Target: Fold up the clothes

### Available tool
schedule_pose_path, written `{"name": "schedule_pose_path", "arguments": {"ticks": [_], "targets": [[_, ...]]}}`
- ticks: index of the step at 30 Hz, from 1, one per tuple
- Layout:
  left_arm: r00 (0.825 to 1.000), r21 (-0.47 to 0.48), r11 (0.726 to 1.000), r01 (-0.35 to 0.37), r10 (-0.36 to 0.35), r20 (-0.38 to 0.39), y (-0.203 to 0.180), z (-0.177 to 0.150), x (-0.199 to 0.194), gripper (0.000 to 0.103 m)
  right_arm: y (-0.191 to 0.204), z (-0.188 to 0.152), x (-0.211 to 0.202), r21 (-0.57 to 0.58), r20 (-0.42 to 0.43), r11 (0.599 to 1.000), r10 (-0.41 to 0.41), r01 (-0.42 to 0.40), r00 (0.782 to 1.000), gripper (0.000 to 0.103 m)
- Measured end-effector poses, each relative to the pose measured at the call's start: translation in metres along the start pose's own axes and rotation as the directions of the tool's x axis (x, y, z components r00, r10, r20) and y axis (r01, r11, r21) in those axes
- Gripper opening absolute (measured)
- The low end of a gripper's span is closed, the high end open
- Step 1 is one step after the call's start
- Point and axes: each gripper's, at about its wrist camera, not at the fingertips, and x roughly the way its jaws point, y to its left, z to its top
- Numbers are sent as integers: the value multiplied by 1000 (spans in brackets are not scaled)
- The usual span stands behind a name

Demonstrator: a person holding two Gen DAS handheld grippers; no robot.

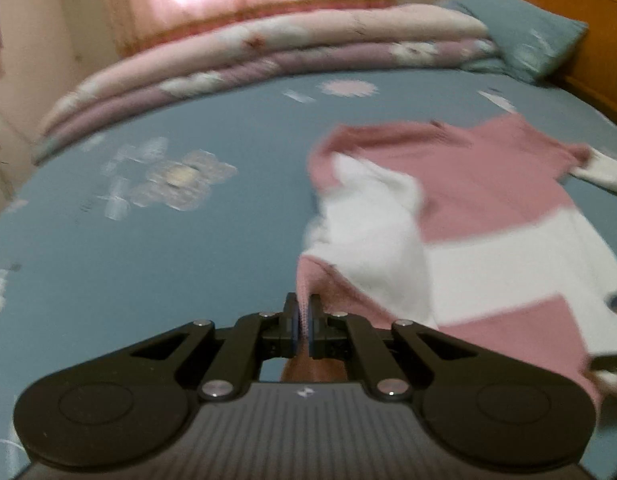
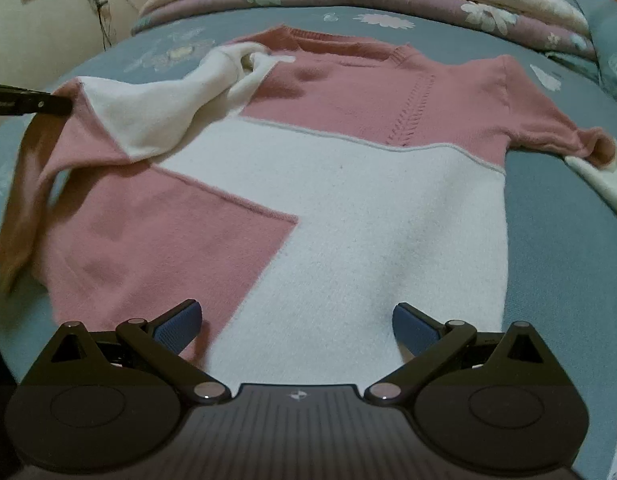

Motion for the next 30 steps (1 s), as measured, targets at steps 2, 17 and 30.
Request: {"name": "schedule_pose_path", "arguments": {"ticks": [2,17,30], "targets": [[998,-5,998,-65,65,0,17,11,6,1,-2,2,-4,12,23,1000,14,-14,1000,103],[906,-141,895,-422,422,-30,106,58,80,2,-17,6,-4,58,57,998,-2,-2,998,103],[882,-193,862,-469,450,-135,119,41,141,20,-24,3,5,62,30,998,-27,25,999,103]]}}
